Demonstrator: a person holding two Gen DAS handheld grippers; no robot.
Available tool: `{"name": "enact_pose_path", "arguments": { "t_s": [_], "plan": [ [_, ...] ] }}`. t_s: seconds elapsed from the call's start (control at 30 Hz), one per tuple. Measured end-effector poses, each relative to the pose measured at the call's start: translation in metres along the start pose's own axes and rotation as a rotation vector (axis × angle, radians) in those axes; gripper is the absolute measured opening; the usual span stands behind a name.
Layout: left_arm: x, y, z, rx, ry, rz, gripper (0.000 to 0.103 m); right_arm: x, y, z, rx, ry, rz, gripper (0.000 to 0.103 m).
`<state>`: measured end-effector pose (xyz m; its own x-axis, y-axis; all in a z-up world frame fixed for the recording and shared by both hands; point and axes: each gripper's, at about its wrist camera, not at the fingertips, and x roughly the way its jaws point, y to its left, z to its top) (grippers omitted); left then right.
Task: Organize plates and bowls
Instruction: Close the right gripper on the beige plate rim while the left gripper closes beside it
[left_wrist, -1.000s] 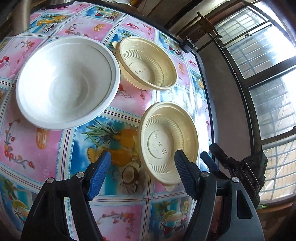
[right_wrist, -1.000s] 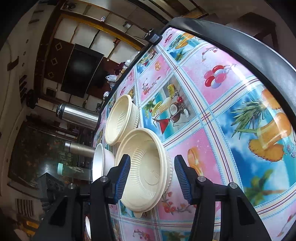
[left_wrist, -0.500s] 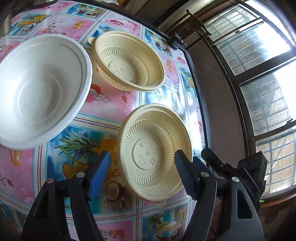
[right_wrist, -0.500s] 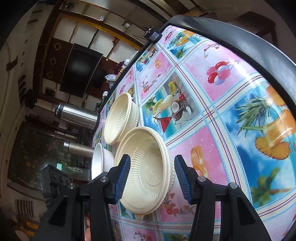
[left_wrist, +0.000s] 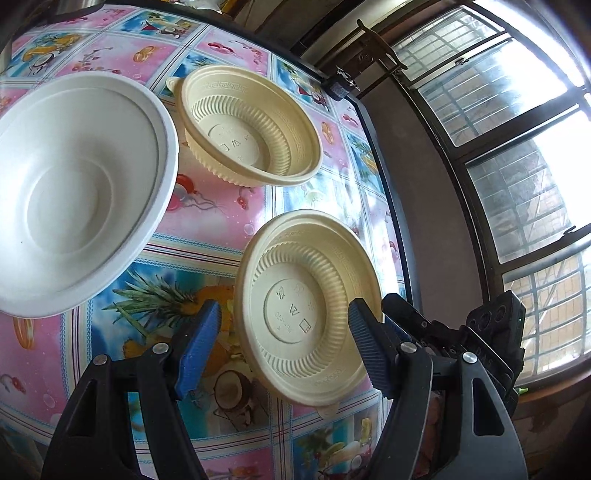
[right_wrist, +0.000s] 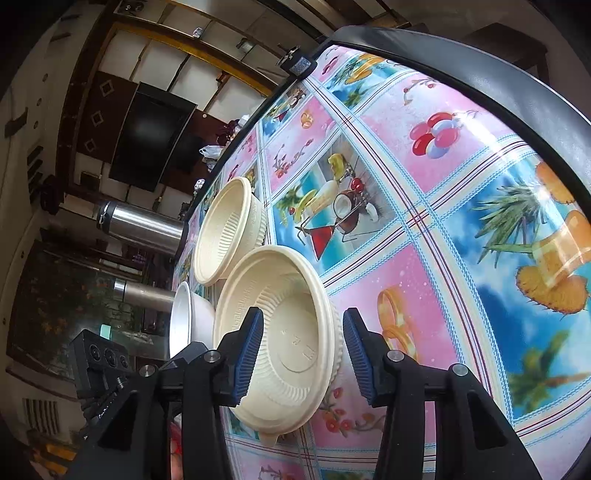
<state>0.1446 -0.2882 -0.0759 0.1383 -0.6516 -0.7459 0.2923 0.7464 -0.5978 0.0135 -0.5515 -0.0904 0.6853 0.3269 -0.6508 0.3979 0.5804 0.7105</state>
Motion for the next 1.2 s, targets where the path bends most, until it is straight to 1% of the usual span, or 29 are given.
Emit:
{"name": "enact_pose_path", "arguments": {
  "t_s": [0.1, 0.2, 0.4, 0.47, 0.53, 0.6, 0.67, 0.7, 0.8, 0.87, 0.9, 0.97, 1.03, 1.13, 1.2],
  "plan": [
    [0.001, 0.005, 0.0, -0.008, 0.0, 0.003, 0.07, -0.001, 0.001, 0.0, -0.001, -0.006, -0.004, 0.045],
    [0.001, 0.006, 0.0, -0.012, 0.002, -0.015, 0.07, -0.001, 0.0, 0.0, 0.0, -0.01, -0.009, 0.044],
    [-0.001, 0.002, -0.003, 0.009, -0.001, -0.029, 0.07, 0.0, 0.0, -0.001, -0.004, -0.011, -0.015, 0.041],
    [-0.002, 0.002, -0.003, 0.014, -0.009, -0.026, 0.067, 0.001, 0.001, -0.001, -0.007, -0.008, -0.016, 0.041],
    [-0.002, 0.002, -0.003, 0.014, -0.011, -0.025, 0.061, 0.002, 0.001, -0.001, -0.006, -0.006, -0.02, 0.039],
    [-0.002, 0.003, -0.002, 0.016, -0.014, -0.022, 0.059, 0.003, 0.001, -0.001, -0.004, -0.005, -0.023, 0.039],
    [-0.002, 0.003, -0.002, 0.016, -0.012, -0.022, 0.054, 0.003, 0.0, -0.001, 0.0, -0.006, -0.023, 0.039],
    [-0.002, 0.004, -0.002, 0.015, -0.012, -0.023, 0.05, 0.003, 0.0, -0.001, 0.0, -0.007, -0.024, 0.039],
    [-0.001, 0.006, -0.002, 0.013, -0.014, -0.017, 0.049, 0.003, -0.001, -0.001, 0.002, -0.007, -0.025, 0.039],
    [0.0, 0.008, -0.002, 0.01, -0.013, -0.015, 0.042, 0.003, -0.001, -0.001, 0.001, -0.005, -0.026, 0.039],
    [0.0, 0.009, -0.003, 0.011, -0.011, -0.014, 0.036, 0.004, -0.001, -0.001, 0.0, -0.004, -0.027, 0.037],
    [0.002, 0.011, -0.003, 0.013, -0.007, -0.008, 0.033, 0.004, -0.002, -0.001, 0.004, -0.001, -0.029, 0.035],
    [0.003, 0.011, -0.004, 0.019, -0.005, 0.0, 0.025, 0.004, -0.002, -0.002, 0.005, 0.002, -0.036, 0.029],
    [0.003, 0.012, -0.005, 0.021, -0.004, 0.0, 0.019, 0.004, -0.003, -0.002, 0.007, 0.003, -0.048, 0.022],
    [0.002, 0.012, -0.005, 0.021, -0.012, 0.005, 0.018, 0.004, -0.002, -0.003, 0.003, -0.001, -0.058, 0.019]
  ]
}}
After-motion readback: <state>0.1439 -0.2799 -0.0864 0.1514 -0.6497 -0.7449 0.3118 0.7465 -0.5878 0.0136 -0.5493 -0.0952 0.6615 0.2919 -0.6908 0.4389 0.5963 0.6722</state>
